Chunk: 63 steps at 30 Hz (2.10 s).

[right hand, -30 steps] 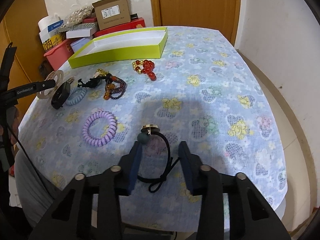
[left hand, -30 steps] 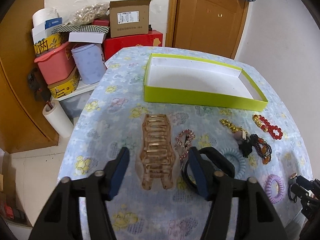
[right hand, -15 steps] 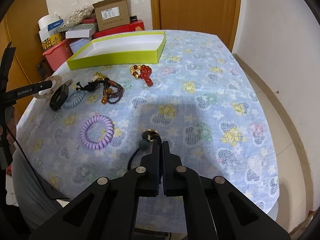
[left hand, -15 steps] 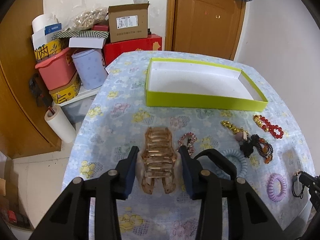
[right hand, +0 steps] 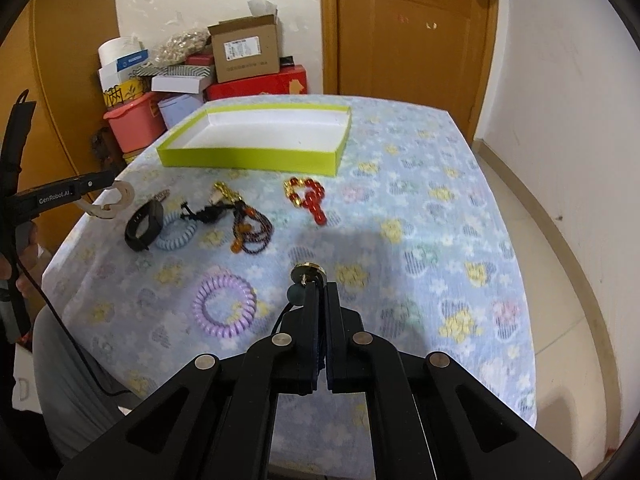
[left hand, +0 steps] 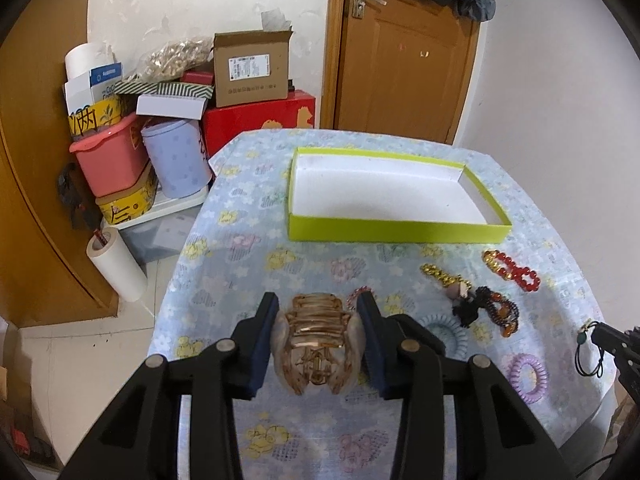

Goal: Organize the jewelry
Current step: 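Carry both items into the green tray and open both tools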

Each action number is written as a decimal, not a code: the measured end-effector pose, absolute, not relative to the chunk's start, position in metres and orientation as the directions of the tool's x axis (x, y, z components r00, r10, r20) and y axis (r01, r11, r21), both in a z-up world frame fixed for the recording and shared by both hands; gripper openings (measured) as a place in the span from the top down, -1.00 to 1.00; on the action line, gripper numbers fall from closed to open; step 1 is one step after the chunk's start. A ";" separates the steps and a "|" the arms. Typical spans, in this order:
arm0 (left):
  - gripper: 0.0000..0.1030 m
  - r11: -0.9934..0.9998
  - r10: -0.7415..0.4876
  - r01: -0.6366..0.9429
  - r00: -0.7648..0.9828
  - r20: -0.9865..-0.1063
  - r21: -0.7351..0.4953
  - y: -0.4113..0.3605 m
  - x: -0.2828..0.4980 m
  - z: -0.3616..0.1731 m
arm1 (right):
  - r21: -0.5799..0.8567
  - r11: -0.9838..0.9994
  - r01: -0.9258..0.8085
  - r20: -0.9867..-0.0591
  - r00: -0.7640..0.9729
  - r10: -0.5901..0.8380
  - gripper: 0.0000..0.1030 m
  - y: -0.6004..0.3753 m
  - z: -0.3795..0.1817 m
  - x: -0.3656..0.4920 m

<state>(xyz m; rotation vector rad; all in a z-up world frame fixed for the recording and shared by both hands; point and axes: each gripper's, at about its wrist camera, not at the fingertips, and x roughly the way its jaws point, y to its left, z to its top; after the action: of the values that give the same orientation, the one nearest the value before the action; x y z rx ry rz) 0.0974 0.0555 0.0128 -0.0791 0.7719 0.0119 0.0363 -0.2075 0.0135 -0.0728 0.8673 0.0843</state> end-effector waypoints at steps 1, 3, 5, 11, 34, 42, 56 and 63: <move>0.19 0.997 -0.020 -0.036 0.720 -0.693 -0.066 0.055 0.098 0.015 | -0.034 0.993 -0.111 -0.761 0.647 0.047 0.97 -0.205 0.015 0.039; 0.19 0.997 -0.027 -0.027 0.727 -0.686 -0.069 0.054 0.099 0.019 | -0.037 0.992 -0.122 -0.757 0.651 0.052 0.97 -0.202 0.018 0.042; 0.19 0.997 -0.040 -0.017 0.731 -0.681 -0.076 0.053 0.103 0.023 | -0.041 0.990 -0.132 -0.753 0.655 0.056 0.97 -0.200 0.020 0.046; 0.19 0.998 -0.050 0.008 0.746 -0.664 -0.066 0.049 0.115 0.023 | -0.041 0.988 -0.148 -0.751 0.657 0.067 0.97 -0.194 0.020 0.057; 0.20 0.999 -0.042 0.033 0.638 -0.769 -0.027 0.056 0.098 -0.020 | -0.054 0.983 -0.177 -0.746 0.661 0.078 0.97 -0.188 0.023 0.056; 0.20 0.999 -0.042 0.044 0.689 -0.724 -0.017 0.052 0.105 0.000 | -0.089 0.979 -0.182 -0.721 0.690 0.063 0.97 -0.188 0.039 0.067; 0.20 0.993 -0.112 0.097 0.744 -0.658 -0.060 0.045 0.152 0.038 | -0.095 0.971 -0.220 -0.687 0.720 0.096 0.97 -0.179 0.055 0.134; 0.20 0.990 -0.138 0.103 0.743 -0.655 -0.091 0.048 0.200 0.038 | -0.055 0.971 -0.234 -0.699 0.703 0.130 0.97 -0.179 0.051 0.195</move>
<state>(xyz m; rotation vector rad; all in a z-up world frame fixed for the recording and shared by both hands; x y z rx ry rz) 0.2005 0.0476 0.0379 -0.0498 0.7215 -0.1320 0.1950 -0.1793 0.0507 -0.1433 0.7653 0.2035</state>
